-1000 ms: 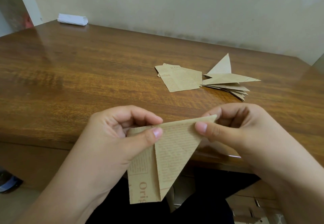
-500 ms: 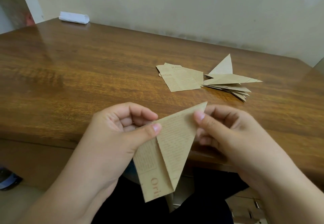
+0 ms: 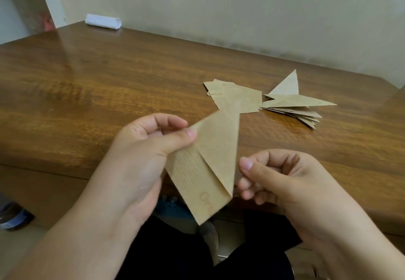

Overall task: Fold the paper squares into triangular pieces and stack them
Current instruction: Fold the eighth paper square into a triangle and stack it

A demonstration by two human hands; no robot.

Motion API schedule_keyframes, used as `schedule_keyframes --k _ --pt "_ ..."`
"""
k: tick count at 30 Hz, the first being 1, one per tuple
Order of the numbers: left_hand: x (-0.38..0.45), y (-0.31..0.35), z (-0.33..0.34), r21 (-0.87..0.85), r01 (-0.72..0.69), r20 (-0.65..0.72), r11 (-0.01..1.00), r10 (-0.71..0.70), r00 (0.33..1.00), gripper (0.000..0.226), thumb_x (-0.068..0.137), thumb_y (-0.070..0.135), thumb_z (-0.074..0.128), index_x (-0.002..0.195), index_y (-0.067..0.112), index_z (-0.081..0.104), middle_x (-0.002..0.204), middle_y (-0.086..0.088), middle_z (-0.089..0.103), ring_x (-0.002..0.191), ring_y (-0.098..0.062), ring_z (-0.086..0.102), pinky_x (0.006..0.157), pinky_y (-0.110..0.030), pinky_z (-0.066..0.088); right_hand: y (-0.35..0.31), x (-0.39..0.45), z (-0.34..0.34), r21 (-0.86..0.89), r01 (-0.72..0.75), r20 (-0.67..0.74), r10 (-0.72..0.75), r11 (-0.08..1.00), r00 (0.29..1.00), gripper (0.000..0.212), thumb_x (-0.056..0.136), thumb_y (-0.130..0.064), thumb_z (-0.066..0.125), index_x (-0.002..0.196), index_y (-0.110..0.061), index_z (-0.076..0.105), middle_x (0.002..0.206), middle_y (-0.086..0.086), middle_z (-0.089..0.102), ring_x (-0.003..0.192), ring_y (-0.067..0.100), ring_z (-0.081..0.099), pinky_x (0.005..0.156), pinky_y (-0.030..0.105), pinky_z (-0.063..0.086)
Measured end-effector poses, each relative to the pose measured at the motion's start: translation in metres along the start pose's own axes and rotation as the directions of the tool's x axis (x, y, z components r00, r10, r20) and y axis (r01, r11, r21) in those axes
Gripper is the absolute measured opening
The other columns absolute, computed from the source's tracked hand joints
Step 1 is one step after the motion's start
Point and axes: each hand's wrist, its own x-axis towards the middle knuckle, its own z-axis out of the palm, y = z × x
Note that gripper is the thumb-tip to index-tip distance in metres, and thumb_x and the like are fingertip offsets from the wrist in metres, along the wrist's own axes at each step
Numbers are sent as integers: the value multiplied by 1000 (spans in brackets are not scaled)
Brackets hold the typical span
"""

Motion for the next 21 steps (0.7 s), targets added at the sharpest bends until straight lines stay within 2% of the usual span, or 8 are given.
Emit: schedule_keyframes --k 4,7,10,12,14,17,21 --pt "6 5 -8 -4 -79 -70 997 78 994 16 56 12 68 66 21 60 57 6 64 54 -6 62 53 -24 44 -2 -3 -4 11 -33 -32 34 999 999 18 66 -32 66 64 -17 76 69 8 72 59 12 67 49 16 51" --pt "-1 1 1 23 -128 -26 991 129 991 14 56 12 70 64 21 63 57 5 63 55 -7 61 50 -21 45 -3 -1 7 67 -79 98 72 995 993 30 73 -45 73 84 -17 77 82 7 75 74 15 72 60 20 56" --pt "-9 -4 12 9 -160 36 987 160 987 13 50 18 72 59 26 67 58 4 63 55 -8 60 51 -21 45 -5 4 18 145 -52 147 31 988 989 28 74 -31 71 91 -9 74 89 10 75 83 23 72 72 33 60" --pt "-12 -4 14 -17 -164 56 986 165 985 14 48 18 72 59 26 67 58 5 62 55 -7 59 50 -19 46 -6 5 21 170 -40 126 19 985 992 19 76 -20 74 89 -6 73 88 11 75 80 23 72 71 34 59" --pt "-12 -4 15 -29 -163 56 986 165 985 14 47 17 72 58 24 67 57 5 62 54 -7 59 48 -18 45 -7 6 20 181 -35 117 14 983 993 22 71 -17 69 88 -4 74 86 12 75 76 23 73 66 31 59" --pt "-9 -3 14 -33 -144 23 989 145 989 14 48 15 71 58 22 65 57 3 62 52 -8 59 47 -19 45 -6 5 20 158 -25 112 7 987 994 22 68 -19 68 84 -6 75 84 13 75 74 22 73 66 32 59" --pt "-4 -4 11 -49 -128 -37 991 127 991 18 49 14 69 63 20 61 57 4 63 53 -7 60 47 -18 45 -5 5 16 100 -25 64 19 995 998 20 63 -24 70 72 -7 74 75 15 73 62 18 67 55 23 55"
